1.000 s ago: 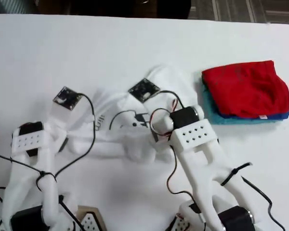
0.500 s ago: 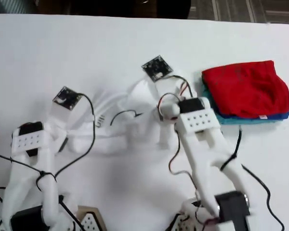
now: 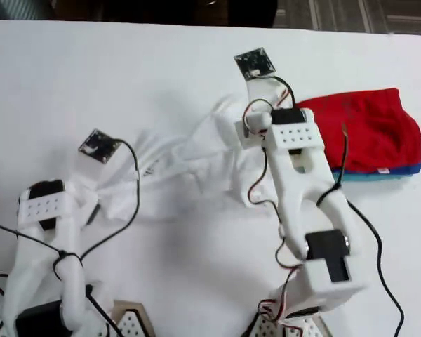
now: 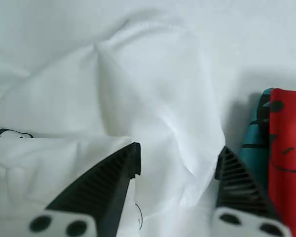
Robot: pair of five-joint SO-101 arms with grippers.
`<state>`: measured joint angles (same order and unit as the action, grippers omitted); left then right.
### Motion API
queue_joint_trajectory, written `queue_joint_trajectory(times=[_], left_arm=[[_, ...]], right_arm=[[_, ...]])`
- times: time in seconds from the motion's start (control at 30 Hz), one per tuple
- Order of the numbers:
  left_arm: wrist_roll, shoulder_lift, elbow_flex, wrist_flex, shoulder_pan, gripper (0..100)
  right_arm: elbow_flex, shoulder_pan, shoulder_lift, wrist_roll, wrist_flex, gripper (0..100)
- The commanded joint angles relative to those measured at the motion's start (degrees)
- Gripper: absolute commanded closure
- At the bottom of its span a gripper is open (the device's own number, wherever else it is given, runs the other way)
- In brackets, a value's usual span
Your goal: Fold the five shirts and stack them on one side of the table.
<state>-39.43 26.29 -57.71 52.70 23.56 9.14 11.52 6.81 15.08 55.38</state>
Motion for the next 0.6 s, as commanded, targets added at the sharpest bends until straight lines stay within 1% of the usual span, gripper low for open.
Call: queue_joint_trajectory(times=[0.0, 0.1, 0.17, 0.3, 0.43, 0.57], left_arm=[[0.44, 1.58, -0.48, -1.67, 0.62, 97], [0.44, 1.58, -0.75, -1.67, 0.53, 97], [0.44, 1.58, -0.75, -1.67, 0.53, 97], [0.44, 1.58, -0.48, -1.67, 0.53, 97], [0.44, 1.58, -0.48, -2.2, 0.53, 97], [0.44, 1.58, -0.84, -3.25, 0.44, 97]], right_arm=[[-6.24, 0.66, 0.92, -0.53, 5.76, 75.2], [-9.49, 3.47, 0.92, 0.09, 16.75, 78.0], [-11.43, 6.55, 0.66, 2.9, 23.87, 81.9], [-11.52, 12.09, -3.38, 9.23, 31.43, 83.5], [-5.54, 13.58, -5.58, 13.54, 32.13, 83.5], [3.78, 13.23, -6.02, 15.12, 28.09, 83.7]])
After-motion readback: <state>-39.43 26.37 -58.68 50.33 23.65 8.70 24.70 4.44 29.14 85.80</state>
